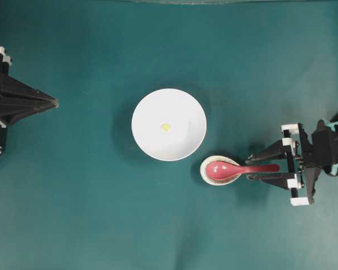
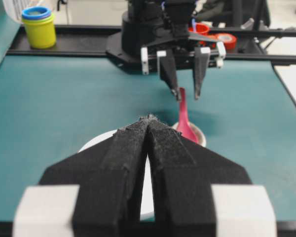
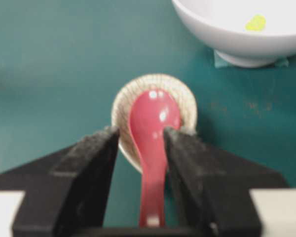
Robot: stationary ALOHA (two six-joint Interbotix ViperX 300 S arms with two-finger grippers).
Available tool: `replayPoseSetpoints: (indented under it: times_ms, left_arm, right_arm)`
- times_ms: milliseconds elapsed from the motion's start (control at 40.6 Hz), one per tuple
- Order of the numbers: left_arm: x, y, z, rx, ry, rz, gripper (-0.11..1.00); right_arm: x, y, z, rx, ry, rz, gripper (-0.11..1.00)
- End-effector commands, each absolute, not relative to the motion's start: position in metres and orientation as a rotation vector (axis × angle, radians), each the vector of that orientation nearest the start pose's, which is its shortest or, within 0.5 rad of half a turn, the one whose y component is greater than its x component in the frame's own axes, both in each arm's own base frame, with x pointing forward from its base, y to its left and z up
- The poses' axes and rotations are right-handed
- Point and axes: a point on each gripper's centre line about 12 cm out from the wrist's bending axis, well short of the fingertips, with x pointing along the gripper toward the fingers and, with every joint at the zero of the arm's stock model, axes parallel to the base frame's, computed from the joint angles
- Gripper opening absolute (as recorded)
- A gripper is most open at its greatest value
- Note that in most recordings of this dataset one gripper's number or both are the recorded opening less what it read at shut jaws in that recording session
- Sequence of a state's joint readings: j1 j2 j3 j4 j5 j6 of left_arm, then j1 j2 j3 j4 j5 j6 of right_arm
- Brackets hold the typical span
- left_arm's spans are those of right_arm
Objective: Scoop the yellow hexagonal prism block from the bowl with a spoon using the right arm.
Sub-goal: 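Move the right gripper toward the pink spoon handle on the rest, then close the right gripper on the pink spoon handle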
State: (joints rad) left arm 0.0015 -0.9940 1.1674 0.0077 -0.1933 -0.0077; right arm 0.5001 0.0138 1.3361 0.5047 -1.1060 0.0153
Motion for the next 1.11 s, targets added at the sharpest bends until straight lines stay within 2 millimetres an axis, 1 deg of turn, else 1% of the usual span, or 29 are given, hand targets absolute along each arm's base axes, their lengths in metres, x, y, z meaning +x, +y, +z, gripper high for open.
replayPoseSetpoints:
  times_ms: [0,123,271,541,1083]
  left_arm:
    - [0.197,0.000,0.298,0.003,-0.035,0.001,0.00]
    - [0.197,0.000,0.298,0.003,-0.035,-0.001,0.00]
    - [0.197,0.000,0.298,0.003,-0.037,-0.001,0.00]
    - [0.197,0.000,0.298,0.003,-0.038,-0.001,0.00]
    - [0.197,0.000,0.297,0.004,-0.035,-0.001,0.00]
  right_arm:
    - [0.230,0.068,0.100,0.113,0.264,0.017,0.50]
    - [0.229,0.067,0.092,0.094,0.276,0.009,0.50]
    - [0.225,0.064,0.086,0.115,0.282,-0.001,0.50]
    - [0.224,0.069,0.076,0.111,0.314,0.010,0.50]
    - [0.224,0.068,0.077,0.109,0.298,0.010,0.49]
